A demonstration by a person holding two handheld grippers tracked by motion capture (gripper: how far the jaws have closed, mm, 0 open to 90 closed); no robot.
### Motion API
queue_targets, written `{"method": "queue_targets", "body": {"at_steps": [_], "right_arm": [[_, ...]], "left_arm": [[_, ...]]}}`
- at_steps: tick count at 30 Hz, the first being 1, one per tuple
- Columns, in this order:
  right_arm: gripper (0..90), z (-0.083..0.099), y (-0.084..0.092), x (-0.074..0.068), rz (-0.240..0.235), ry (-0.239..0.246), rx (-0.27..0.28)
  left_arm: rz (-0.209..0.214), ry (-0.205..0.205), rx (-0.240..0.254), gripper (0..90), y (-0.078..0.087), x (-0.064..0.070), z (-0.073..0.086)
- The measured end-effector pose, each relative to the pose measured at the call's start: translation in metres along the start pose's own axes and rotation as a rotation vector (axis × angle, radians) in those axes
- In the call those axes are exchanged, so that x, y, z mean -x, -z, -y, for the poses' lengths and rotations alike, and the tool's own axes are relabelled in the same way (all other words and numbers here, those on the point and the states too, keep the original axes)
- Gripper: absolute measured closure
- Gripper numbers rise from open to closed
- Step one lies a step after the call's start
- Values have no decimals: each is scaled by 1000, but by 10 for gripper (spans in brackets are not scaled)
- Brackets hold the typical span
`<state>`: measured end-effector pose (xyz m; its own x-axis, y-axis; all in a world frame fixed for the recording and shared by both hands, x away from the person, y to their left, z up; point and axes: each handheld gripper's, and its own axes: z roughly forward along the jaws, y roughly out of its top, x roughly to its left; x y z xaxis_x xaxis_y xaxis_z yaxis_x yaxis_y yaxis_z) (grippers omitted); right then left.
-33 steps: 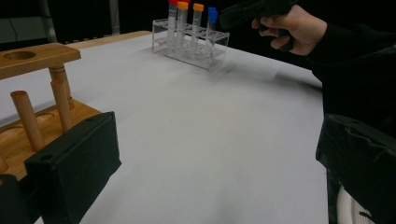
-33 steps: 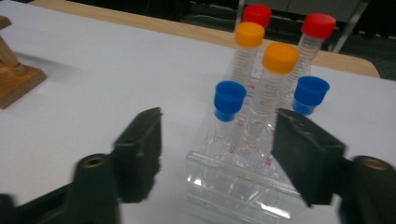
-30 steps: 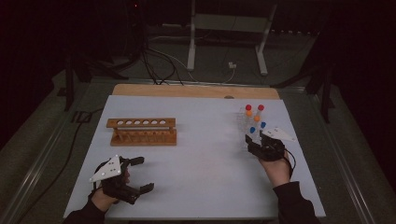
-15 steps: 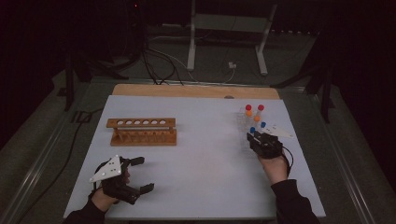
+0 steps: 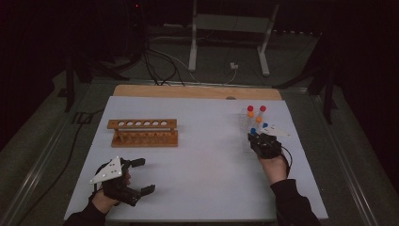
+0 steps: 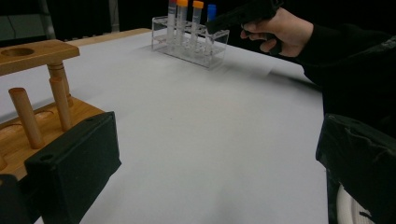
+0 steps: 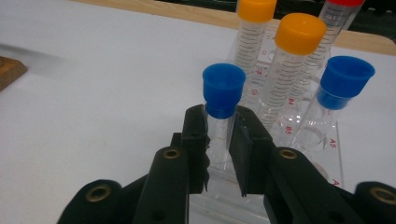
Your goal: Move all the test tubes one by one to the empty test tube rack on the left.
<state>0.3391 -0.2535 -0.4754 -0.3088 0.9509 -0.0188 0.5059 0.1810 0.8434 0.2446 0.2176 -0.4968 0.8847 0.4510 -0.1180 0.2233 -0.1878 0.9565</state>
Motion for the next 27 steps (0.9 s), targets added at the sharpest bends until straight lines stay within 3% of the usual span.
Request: {"method": "queue_targets", "body": {"at_steps": [11,27], "right_arm": [[770,-5,7,0,-4,18,23],[771,-23,32,0,0,36,103]], "left_arm": [[-1,1,-2,4,0,0,0],[0,2,-4,4,-1,-1,0]]}}
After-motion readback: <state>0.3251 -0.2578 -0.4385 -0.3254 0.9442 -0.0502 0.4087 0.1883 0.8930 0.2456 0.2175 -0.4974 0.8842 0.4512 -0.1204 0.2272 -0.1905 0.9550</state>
